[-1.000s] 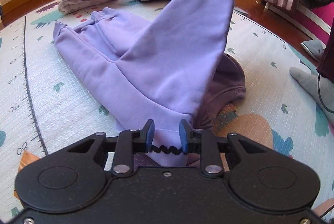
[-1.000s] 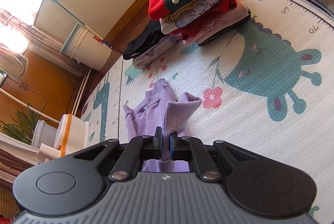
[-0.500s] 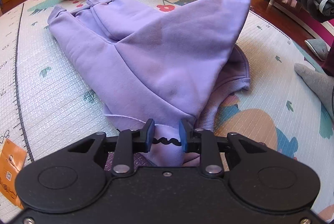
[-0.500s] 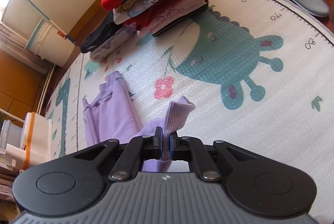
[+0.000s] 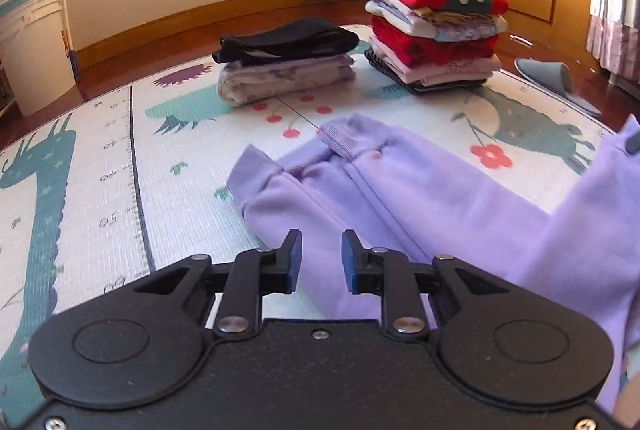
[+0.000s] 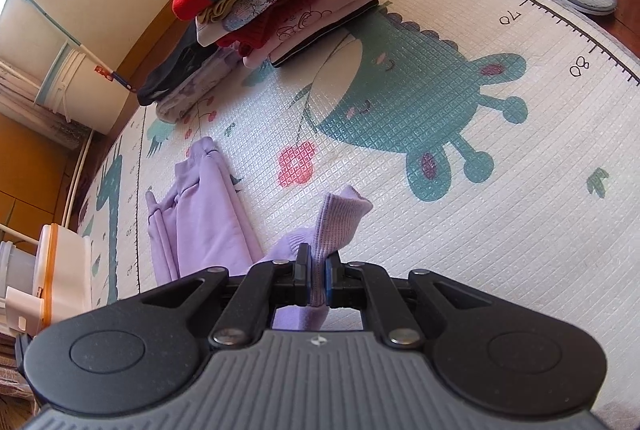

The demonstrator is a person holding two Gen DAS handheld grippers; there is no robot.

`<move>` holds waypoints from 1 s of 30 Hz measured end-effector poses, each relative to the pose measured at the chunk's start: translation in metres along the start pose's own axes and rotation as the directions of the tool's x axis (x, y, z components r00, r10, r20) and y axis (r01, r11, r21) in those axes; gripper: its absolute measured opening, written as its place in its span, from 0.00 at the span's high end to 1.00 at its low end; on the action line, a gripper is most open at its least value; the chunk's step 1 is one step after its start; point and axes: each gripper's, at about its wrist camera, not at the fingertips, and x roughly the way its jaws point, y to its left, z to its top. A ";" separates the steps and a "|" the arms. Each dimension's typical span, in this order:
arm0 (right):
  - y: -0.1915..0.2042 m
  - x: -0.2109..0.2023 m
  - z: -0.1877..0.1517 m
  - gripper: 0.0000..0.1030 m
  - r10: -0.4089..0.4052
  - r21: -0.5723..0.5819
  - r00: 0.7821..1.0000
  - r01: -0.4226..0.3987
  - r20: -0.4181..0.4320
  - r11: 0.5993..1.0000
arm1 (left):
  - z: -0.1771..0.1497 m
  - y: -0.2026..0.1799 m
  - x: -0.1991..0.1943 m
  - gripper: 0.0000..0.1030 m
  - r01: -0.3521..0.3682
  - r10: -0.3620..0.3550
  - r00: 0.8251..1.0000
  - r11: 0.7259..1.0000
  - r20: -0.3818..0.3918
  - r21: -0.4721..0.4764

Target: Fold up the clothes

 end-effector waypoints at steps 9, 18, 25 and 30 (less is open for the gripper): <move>-0.006 0.002 -0.011 0.92 -0.042 0.013 0.999 0.043 -0.023 0.999 | 0.016 0.020 0.098 0.80 0.035 -0.050 0.987 0.994 -0.151 -0.103; 0.004 0.000 -0.011 0.92 0.004 -0.012 1.000 -0.004 -0.024 1.000 | 0.029 0.025 0.094 0.80 -0.123 0.106 0.989 0.975 -0.100 -0.187; 0.022 -0.006 -0.009 0.92 0.082 -0.050 0.997 -0.083 -0.016 0.995 | 0.031 0.025 0.104 0.95 -0.123 0.105 0.988 0.979 -0.115 -0.162; 0.024 -0.009 -0.009 0.92 0.106 -0.053 0.994 -0.107 -0.016 0.993 | 0.037 0.029 0.101 0.94 -0.128 0.109 0.989 0.965 -0.095 -0.229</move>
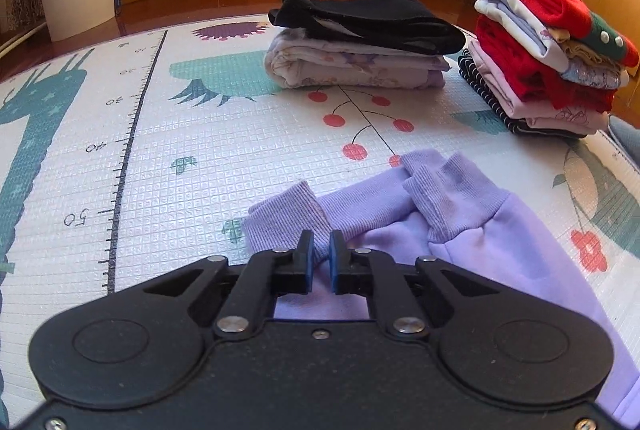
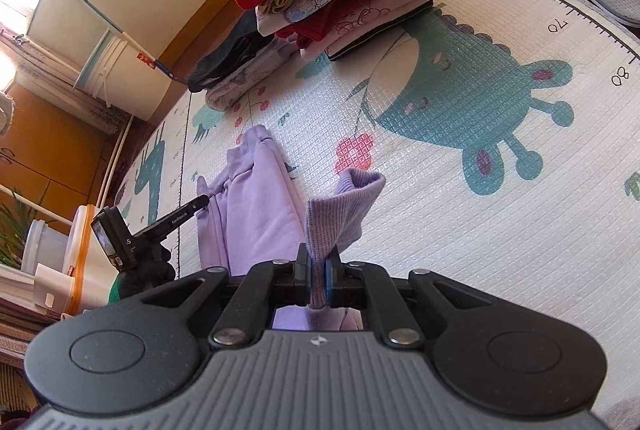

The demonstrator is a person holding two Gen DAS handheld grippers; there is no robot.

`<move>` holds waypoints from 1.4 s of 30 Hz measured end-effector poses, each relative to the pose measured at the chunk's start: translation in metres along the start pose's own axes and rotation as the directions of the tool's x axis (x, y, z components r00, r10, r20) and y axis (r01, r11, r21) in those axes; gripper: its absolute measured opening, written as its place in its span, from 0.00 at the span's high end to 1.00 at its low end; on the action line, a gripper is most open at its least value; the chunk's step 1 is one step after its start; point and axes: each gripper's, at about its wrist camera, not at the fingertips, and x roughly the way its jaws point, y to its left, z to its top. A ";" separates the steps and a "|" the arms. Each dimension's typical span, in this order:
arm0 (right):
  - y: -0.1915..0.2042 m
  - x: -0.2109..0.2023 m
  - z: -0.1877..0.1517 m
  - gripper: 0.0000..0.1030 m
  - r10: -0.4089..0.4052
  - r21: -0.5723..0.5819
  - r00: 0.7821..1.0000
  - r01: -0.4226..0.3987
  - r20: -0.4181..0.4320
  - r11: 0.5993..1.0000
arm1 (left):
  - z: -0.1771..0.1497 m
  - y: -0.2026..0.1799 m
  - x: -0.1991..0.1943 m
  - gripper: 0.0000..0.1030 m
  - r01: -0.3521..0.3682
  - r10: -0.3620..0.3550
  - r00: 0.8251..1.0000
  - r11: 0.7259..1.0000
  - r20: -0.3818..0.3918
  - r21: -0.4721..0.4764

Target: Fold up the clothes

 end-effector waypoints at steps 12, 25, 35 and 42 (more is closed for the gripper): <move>-0.001 0.000 -0.002 0.92 0.011 -0.005 1.000 -0.011 0.002 1.000 | 0.005 -0.005 -0.012 1.00 0.022 -0.022 0.997 1.000 0.073 -0.003; -0.001 -0.001 -0.001 0.92 0.020 -0.005 1.000 -0.020 0.004 1.000 | -0.012 0.028 -0.046 0.95 0.101 -0.096 0.993 0.991 0.062 -0.092; 0.016 -0.006 0.010 0.92 0.087 0.008 0.996 -0.087 0.024 0.996 | -0.104 0.000 -0.171 0.94 0.308 -0.303 0.951 0.945 -0.061 0.109; 0.016 -0.009 0.020 0.92 0.091 0.081 0.994 -0.095 0.052 0.992 | -0.170 -0.058 -0.208 0.95 0.461 -0.401 0.880 0.849 -0.253 0.258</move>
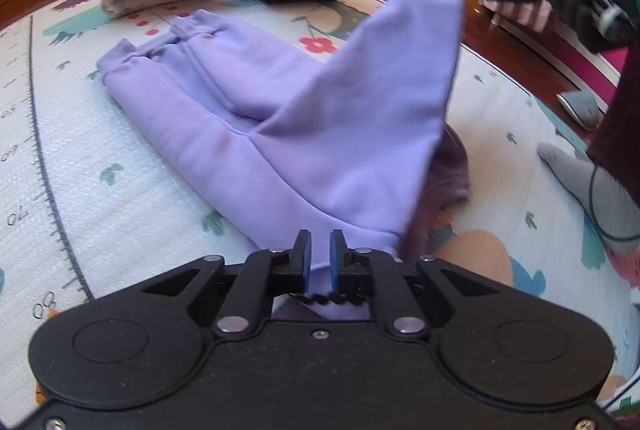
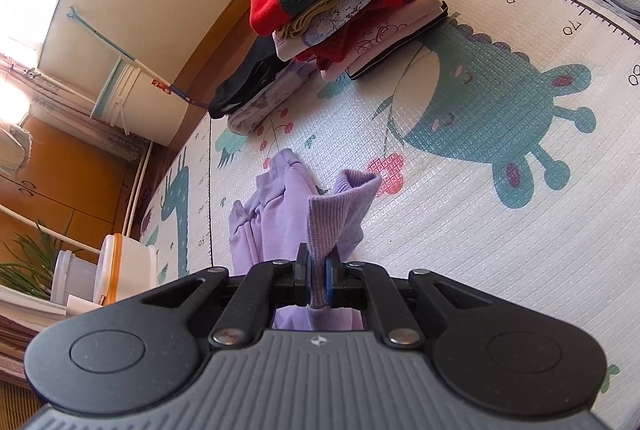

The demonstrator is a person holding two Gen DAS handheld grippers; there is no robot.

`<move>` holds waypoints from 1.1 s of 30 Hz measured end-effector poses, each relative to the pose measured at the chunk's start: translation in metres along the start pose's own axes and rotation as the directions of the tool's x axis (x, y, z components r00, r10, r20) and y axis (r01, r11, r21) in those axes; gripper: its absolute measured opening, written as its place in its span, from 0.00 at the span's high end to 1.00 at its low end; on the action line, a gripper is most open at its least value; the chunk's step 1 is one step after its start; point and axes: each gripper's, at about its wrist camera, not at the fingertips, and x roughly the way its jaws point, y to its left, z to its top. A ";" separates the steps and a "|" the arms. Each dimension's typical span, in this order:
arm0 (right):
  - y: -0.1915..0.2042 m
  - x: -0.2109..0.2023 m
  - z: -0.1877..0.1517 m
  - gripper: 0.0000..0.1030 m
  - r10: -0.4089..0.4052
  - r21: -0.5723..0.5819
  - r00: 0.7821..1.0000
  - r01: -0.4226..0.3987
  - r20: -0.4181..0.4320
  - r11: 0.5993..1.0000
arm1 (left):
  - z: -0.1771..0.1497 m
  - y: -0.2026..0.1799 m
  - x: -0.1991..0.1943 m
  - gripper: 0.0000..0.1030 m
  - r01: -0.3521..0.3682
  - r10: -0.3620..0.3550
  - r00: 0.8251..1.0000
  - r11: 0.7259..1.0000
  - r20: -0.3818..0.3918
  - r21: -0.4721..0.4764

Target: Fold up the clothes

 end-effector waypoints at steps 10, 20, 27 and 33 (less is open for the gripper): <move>0.042 0.004 0.024 0.93 0.038 0.007 0.998 -0.038 0.045 0.999 | -0.024 -0.013 0.036 0.95 0.051 -0.050 0.999 0.997 0.019 -0.062; 0.061 0.030 0.025 0.94 -0.045 -0.076 0.999 0.045 0.005 0.996 | -0.029 -0.025 0.026 0.50 0.039 -0.037 0.998 0.999 0.051 -0.032; 0.065 0.043 0.023 0.94 -0.022 -0.045 1.000 0.023 0.012 0.999 | -0.032 -0.032 0.019 0.50 0.029 -0.028 0.997 0.999 0.073 -0.012; 0.102 0.075 0.026 0.94 0.041 -0.044 0.999 -0.040 0.005 0.998 | -0.036 -0.035 0.018 0.50 0.016 -0.016 0.997 1.000 0.076 -0.004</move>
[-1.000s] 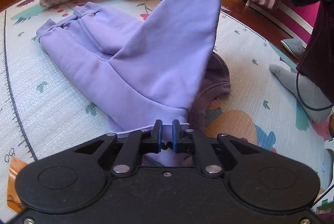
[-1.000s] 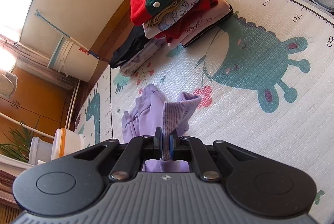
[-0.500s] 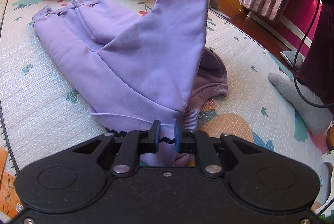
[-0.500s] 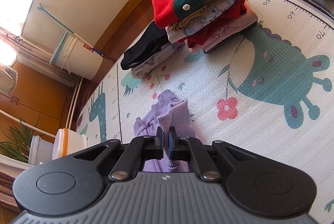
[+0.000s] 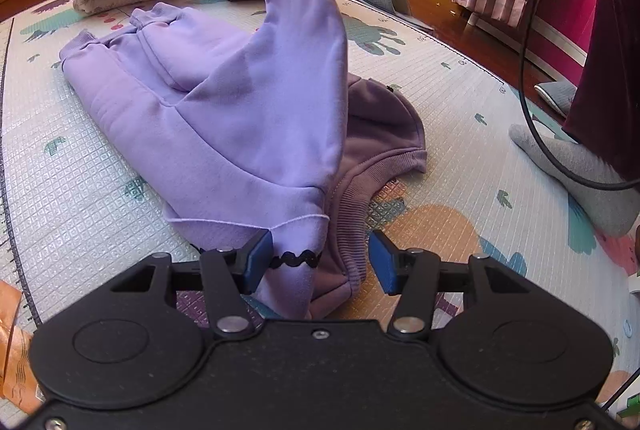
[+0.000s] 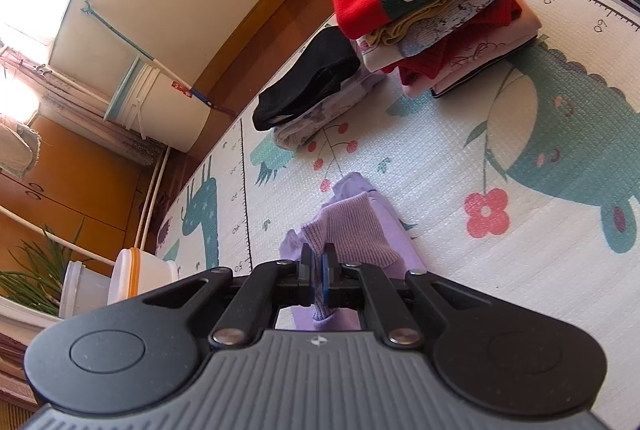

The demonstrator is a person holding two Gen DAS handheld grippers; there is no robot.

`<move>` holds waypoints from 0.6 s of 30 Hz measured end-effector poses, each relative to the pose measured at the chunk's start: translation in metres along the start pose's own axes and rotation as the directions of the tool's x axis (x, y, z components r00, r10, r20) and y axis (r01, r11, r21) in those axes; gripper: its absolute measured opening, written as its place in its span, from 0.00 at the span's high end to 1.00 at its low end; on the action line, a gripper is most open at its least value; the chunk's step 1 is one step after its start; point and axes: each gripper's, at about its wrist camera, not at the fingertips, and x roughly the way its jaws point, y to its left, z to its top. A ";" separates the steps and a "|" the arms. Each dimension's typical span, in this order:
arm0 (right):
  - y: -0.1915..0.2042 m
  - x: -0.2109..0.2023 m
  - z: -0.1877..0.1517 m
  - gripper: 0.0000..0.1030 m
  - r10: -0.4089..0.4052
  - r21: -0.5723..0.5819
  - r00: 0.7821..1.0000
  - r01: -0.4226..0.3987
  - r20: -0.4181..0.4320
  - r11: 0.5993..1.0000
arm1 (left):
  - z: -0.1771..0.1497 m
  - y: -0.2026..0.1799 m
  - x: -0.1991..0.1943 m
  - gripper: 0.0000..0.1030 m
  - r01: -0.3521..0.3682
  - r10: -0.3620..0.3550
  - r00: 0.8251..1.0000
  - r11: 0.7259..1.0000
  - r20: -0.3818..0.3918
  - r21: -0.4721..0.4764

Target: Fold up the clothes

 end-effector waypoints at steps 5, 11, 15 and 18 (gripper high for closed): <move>0.029 0.036 0.002 0.94 0.024 -0.034 1.000 -0.025 -0.018 0.999 | -0.002 -0.005 -0.002 0.50 -0.016 0.016 1.000 1.000 0.010 0.020; 0.047 0.074 0.003 0.94 0.020 -0.067 0.999 -0.023 -0.043 0.997 | -0.004 -0.012 0.004 0.50 -0.017 0.017 1.000 0.998 0.006 0.059; 0.053 0.095 0.001 0.94 0.008 -0.097 0.998 -0.014 -0.068 0.995 | -0.004 -0.014 0.007 0.49 -0.014 0.014 1.000 0.997 0.004 0.072; 0.057 0.107 0.000 0.94 0.001 -0.123 0.996 -0.012 -0.084 0.992 | -0.005 -0.013 0.007 0.49 -0.009 0.009 1.000 0.998 0.005 0.065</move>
